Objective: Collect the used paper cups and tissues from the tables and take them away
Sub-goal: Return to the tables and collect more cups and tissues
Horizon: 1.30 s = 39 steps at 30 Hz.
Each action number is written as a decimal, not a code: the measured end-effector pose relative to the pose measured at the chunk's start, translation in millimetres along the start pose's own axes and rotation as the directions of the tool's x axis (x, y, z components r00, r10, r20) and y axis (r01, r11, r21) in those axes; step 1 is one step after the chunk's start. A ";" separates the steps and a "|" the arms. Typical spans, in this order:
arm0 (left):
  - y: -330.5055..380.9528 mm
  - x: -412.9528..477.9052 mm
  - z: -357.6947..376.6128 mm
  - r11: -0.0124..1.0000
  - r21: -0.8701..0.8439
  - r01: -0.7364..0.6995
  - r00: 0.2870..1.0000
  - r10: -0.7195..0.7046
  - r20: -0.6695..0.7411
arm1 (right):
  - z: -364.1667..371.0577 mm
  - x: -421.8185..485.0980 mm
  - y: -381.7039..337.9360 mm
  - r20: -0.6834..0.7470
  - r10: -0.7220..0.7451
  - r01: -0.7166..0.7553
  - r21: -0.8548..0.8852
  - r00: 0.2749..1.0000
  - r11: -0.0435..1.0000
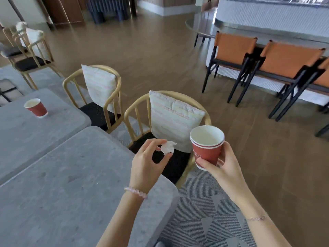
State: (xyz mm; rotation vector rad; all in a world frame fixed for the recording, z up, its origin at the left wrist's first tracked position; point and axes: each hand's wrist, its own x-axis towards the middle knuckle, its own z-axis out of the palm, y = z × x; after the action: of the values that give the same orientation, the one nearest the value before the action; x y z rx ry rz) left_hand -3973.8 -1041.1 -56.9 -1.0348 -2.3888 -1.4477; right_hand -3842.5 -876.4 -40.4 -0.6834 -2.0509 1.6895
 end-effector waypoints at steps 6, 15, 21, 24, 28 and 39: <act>66.5 19.6 71.8 0.993 0.000 -0.114 0.992 0.114 0.060 | -93.4 -7.2 -2.3 -0.132 -0.021 0.030 0.068 0.991 0.997; 142.9 30.1 180.7 0.976 -0.096 -0.197 0.965 0.210 0.154 | -207.7 -12.9 19.5 -0.258 -0.017 0.048 0.114 0.966 0.992; 168.0 57.3 234.3 0.959 -0.142 -0.245 0.939 0.271 0.212 | -258.3 3.4 30.8 -0.329 -0.001 0.048 0.134 0.944 0.990; 173.0 78.3 262.8 0.957 -0.161 -0.243 0.939 0.273 0.209 | -277.2 23.9 37.7 -0.346 0.010 0.043 0.144 0.938 0.989; 171.7 114.2 304.2 0.952 -0.166 -0.256 0.933 0.288 0.214 | -303.8 66.2 49.8 -0.356 0.017 0.037 0.143 0.934 0.989; 151.9 279.2 418.4 0.971 -0.080 -0.224 0.962 0.234 0.140 | -381.2 262.4 49.0 -0.306 -0.002 0.036 0.106 0.952 0.994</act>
State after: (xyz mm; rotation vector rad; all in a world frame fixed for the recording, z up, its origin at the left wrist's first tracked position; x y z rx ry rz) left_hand -4000.3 -516.8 -34.4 -1.4289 -2.2377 -1.4167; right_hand -3824.5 -412.0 -16.2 -0.8280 -1.7316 1.5610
